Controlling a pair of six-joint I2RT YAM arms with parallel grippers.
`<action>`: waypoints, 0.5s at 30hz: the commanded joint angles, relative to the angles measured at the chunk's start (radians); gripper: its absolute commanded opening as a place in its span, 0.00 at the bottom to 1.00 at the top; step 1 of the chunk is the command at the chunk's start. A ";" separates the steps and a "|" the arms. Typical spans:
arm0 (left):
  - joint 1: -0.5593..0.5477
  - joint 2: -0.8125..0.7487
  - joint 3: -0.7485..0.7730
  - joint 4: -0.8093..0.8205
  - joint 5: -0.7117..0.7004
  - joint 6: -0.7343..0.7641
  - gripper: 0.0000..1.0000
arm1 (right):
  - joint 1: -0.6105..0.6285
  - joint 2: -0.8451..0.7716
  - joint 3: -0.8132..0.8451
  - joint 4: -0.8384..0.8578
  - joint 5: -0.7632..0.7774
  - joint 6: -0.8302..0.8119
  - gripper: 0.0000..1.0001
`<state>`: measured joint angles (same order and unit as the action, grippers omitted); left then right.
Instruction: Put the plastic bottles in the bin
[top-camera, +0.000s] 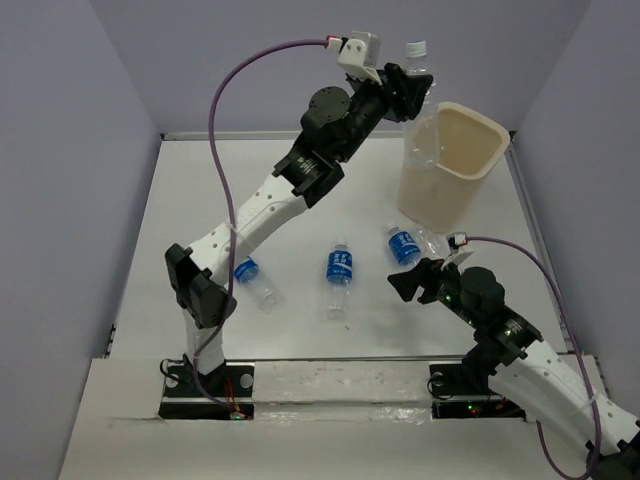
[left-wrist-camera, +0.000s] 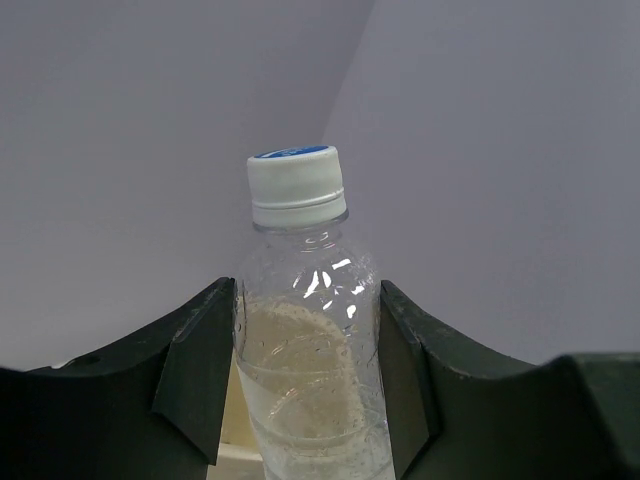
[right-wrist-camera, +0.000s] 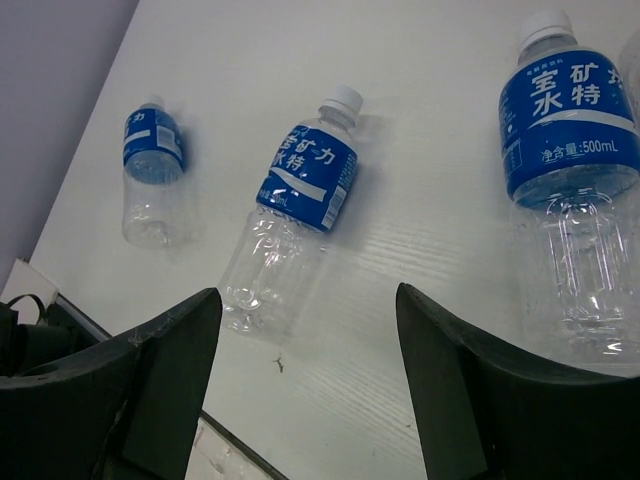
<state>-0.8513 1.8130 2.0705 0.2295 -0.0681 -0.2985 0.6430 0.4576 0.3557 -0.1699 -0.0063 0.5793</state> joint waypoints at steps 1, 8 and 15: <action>-0.014 0.133 0.080 0.240 -0.114 -0.039 0.36 | 0.006 0.013 -0.006 0.012 -0.060 0.005 0.75; -0.037 0.460 0.400 0.326 -0.191 -0.050 0.37 | 0.006 0.013 0.003 -0.003 -0.100 -0.006 0.76; -0.038 0.563 0.448 0.432 -0.225 -0.025 0.39 | 0.006 -0.013 -0.006 -0.022 -0.095 -0.019 0.76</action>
<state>-0.8845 2.4107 2.4744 0.4709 -0.2337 -0.3462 0.6430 0.4511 0.3557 -0.1936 -0.0841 0.5781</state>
